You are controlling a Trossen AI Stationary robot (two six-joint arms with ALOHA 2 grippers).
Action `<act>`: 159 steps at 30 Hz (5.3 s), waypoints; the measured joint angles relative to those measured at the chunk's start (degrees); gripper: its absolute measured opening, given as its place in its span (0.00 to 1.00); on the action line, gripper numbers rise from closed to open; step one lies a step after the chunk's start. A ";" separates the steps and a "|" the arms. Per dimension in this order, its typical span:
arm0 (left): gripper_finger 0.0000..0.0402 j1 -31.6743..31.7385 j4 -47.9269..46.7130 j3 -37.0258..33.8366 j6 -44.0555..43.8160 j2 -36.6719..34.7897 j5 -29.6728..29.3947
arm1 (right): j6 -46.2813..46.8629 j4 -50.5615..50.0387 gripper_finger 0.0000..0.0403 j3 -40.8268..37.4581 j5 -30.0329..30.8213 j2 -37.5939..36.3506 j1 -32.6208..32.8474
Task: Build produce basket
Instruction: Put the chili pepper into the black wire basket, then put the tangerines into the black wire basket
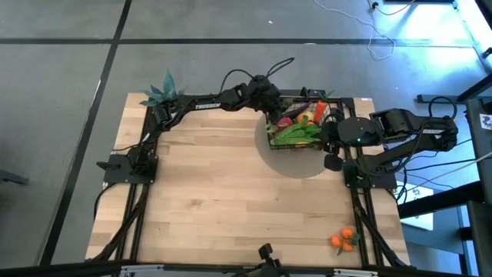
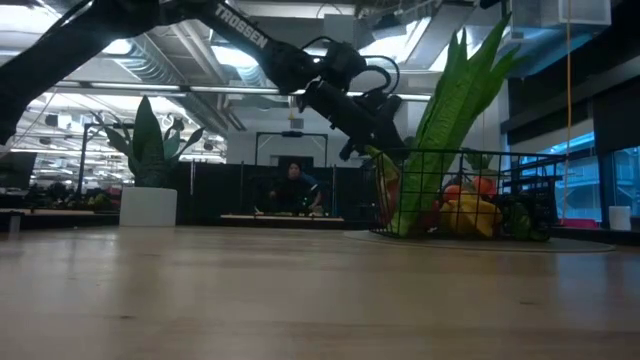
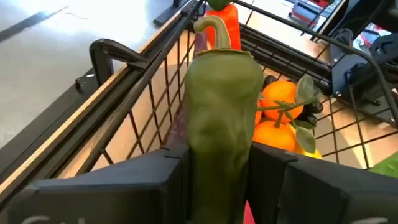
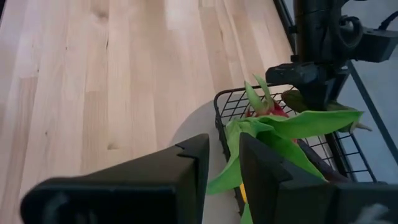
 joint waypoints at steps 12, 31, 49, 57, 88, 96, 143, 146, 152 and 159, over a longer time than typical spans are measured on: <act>0.27 -0.50 -3.26 0.00 0.09 -0.04 -2.87 | 0.25 0.02 0.19 0.00 0.00 0.00 0.00; 0.25 -0.99 -3.83 0.00 2.36 -0.04 -1.56 | 0.25 0.02 0.19 0.00 0.01 0.00 0.00; 0.35 -1.01 -3.82 0.00 0.38 -0.15 -2.56 | 1.35 -0.07 0.19 0.00 -0.01 -1.28 0.00; 0.31 -1.03 -3.68 0.00 0.26 -0.42 -2.58 | 1.76 -0.09 0.19 0.00 -0.01 -2.61 0.02; 0.35 -1.17 -3.71 0.00 0.41 -0.42 -2.67 | 3.19 0.02 0.19 0.00 -10.49 -2.62 0.02; 0.34 -1.16 -3.70 0.00 0.41 -0.42 -2.67 | 3.14 0.04 0.19 0.00 -11.00 -2.62 0.02; 0.55 -3.91 -6.50 -0.02 12.65 -12.34 -6.84 | 3.00 0.11 0.19 0.00 -11.01 -2.60 0.00; 0.55 -5.91 -8.90 -0.02 12.66 -14.28 -6.81 | 3.00 0.12 0.19 0.00 -11.00 -2.60 0.02; 0.55 -10.47 -18.18 -0.02 12.56 -19.05 -6.71 | 1.72 0.41 0.19 0.00 -10.91 -2.60 0.00; 0.55 -16.44 -23.25 0.00 10.77 -22.87 -12.62 | 0.46 3.43 0.19 0.00 -10.74 -2.60 0.01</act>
